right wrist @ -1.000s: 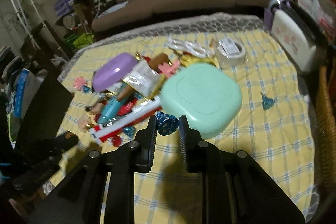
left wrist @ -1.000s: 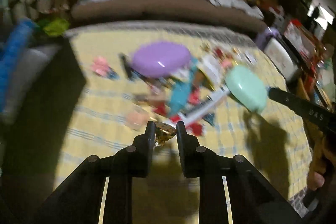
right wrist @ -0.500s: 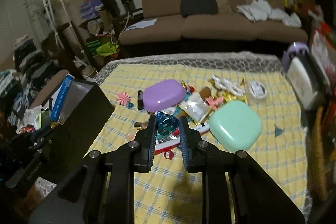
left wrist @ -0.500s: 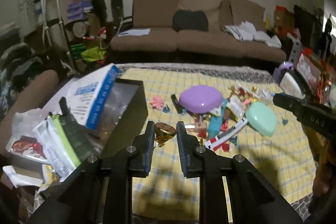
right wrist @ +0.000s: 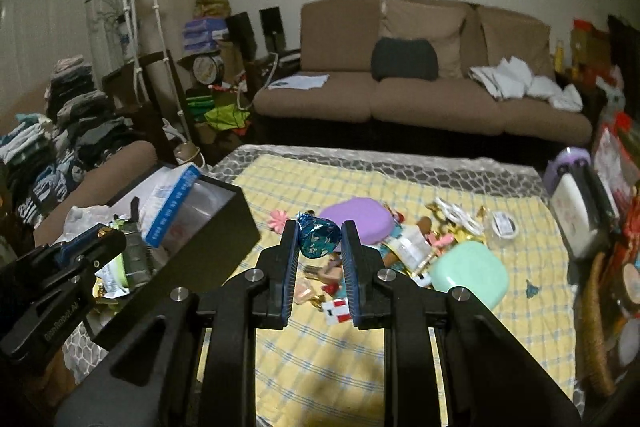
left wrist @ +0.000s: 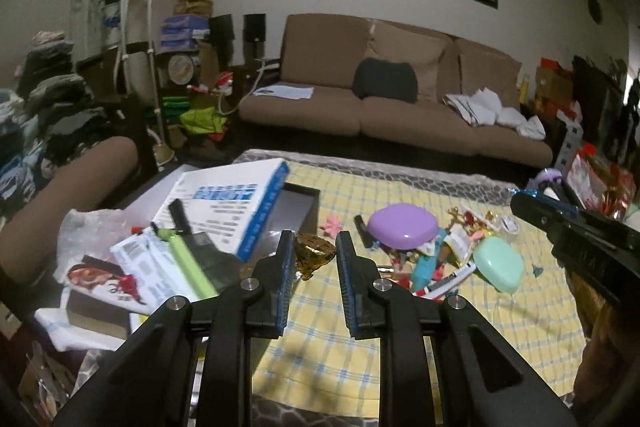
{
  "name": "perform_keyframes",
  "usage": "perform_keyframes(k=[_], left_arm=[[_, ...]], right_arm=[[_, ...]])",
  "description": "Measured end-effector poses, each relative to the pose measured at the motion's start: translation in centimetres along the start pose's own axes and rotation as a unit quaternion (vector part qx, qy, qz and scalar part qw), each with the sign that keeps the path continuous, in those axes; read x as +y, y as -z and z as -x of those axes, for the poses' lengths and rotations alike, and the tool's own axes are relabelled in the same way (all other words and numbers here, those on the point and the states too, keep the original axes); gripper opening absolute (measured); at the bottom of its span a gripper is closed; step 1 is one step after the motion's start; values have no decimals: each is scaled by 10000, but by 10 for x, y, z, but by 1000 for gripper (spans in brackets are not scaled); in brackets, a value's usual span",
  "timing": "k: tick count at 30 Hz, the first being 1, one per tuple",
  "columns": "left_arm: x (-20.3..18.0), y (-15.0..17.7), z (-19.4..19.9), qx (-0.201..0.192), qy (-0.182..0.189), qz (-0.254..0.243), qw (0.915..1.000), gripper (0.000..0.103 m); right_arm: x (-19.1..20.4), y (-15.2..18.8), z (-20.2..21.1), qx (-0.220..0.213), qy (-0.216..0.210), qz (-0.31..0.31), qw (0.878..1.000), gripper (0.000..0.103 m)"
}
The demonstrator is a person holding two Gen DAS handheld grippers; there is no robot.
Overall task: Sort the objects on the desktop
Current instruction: 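Carry the blue candy in the right tool while the left tool carries the gold candy to the box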
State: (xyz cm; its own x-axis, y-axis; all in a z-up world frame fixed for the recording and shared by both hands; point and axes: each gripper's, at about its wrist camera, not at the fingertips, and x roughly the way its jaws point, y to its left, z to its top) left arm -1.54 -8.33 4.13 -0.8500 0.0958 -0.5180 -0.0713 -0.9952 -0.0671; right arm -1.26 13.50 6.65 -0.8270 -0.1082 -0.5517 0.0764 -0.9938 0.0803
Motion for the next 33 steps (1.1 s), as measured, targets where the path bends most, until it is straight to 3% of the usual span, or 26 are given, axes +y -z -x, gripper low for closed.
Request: perform_keyframes(k=[11,20,27,33], left_arm=[[53,1,19,0,-535,435,9976,20],[96,5,37,21,-1019,653,9926,20],[128,10,43,108,-1367,869,9867,20],[146,16,39,289,-1656,1081,9798,21]], right_arm=[[81,-6,11,-176,-370,592,9974,20],[124,-3,7,-153,-740,764,9942,20],[153,3,2,-96,-1131,855,9899,20],[172,13,-15,117,-1711,722,9825,20]])
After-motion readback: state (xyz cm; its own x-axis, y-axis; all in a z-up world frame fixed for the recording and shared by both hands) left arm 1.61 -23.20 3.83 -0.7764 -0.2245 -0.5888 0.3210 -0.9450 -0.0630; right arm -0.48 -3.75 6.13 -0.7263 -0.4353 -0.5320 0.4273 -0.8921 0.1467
